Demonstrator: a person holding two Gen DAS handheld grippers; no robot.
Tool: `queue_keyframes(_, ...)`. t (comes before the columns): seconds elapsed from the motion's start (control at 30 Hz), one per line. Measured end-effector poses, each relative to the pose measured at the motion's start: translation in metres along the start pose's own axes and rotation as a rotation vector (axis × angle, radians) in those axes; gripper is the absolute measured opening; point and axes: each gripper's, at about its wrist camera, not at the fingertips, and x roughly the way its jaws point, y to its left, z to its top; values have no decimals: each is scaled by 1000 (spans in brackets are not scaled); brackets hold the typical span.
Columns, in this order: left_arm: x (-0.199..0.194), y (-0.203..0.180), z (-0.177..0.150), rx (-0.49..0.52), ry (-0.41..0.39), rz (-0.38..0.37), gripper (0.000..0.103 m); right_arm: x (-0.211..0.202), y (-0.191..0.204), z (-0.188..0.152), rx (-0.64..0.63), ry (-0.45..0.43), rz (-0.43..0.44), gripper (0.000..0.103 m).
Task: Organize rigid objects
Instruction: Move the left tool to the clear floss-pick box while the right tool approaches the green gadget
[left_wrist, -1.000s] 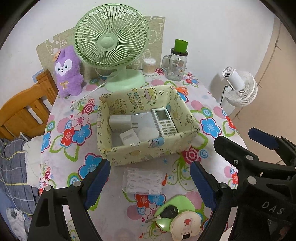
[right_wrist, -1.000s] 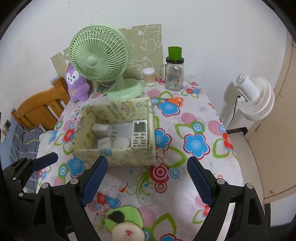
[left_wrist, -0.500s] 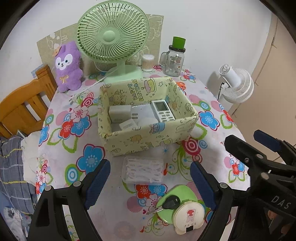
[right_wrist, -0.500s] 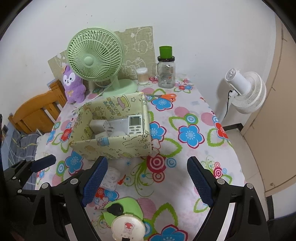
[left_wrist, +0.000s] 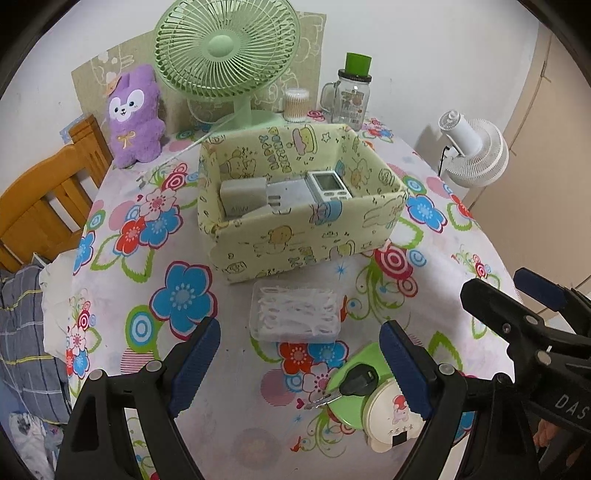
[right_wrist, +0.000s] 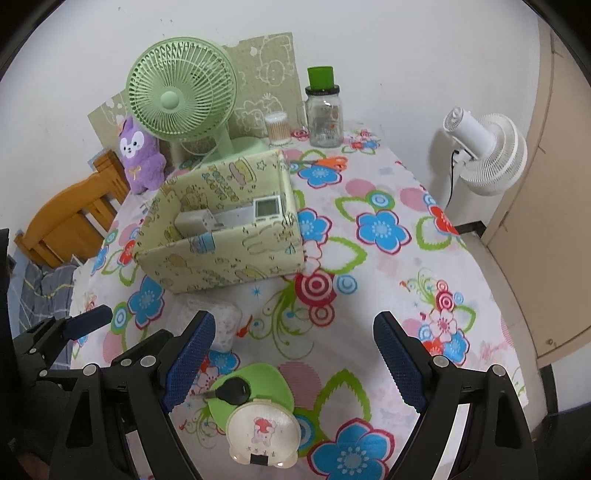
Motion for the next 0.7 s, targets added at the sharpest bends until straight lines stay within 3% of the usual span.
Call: queue_keyframes(0.7, 53, 2, -7, 76, 50, -4, 90, 46, 0, -16, 6, 74, -24, 90)
